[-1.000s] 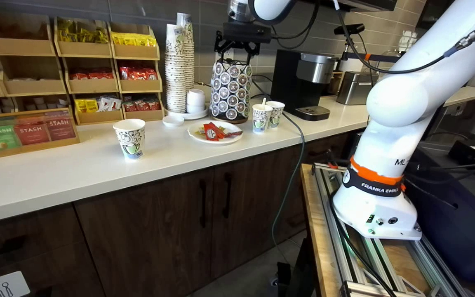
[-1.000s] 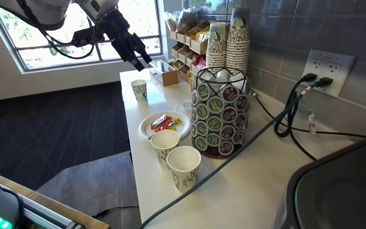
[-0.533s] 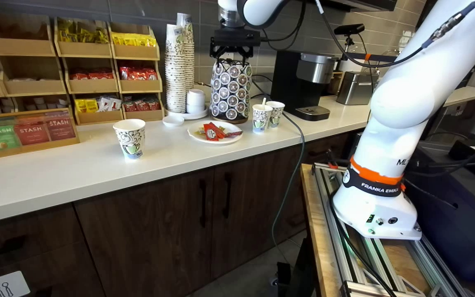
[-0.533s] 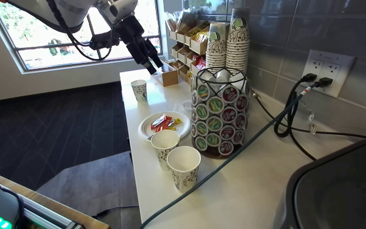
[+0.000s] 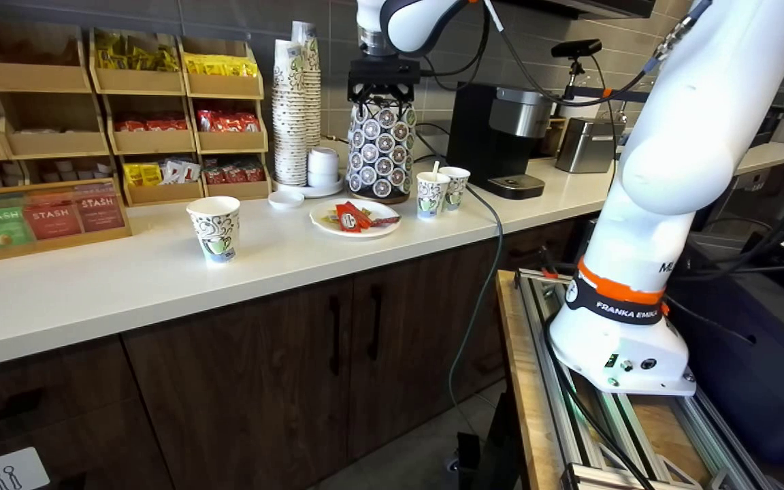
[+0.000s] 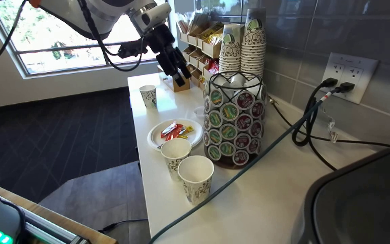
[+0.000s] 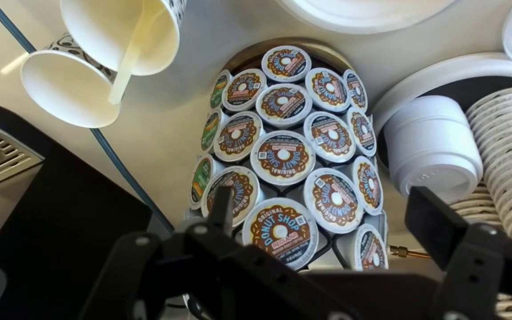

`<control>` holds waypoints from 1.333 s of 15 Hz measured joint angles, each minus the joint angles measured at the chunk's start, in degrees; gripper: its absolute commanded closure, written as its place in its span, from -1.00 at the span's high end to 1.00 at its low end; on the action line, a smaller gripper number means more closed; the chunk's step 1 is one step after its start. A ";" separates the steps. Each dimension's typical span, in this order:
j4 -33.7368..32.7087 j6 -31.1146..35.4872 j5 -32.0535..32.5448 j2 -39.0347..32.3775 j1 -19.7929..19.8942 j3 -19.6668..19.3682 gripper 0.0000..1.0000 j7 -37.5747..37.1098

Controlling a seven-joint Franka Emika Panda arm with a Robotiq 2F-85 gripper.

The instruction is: Pick up one coffee pod from the coffee pod rack and put it on the kitchen counter

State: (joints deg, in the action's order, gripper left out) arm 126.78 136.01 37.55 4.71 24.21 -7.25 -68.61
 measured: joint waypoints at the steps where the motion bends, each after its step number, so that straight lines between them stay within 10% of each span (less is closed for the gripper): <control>1: -0.56 0.03 0.00 -0.57 -0.46 -0.96 1.00 0.20; 15: -1.92 7.27 -0.14 -4.74 -2.51 -8.39 0.98 6.00; 20: -2.04 7.53 -0.17 -4.98 -2.59 -8.70 0.48 6.93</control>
State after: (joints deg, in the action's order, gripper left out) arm 124.75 143.54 37.38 -0.28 21.62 -15.95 -61.67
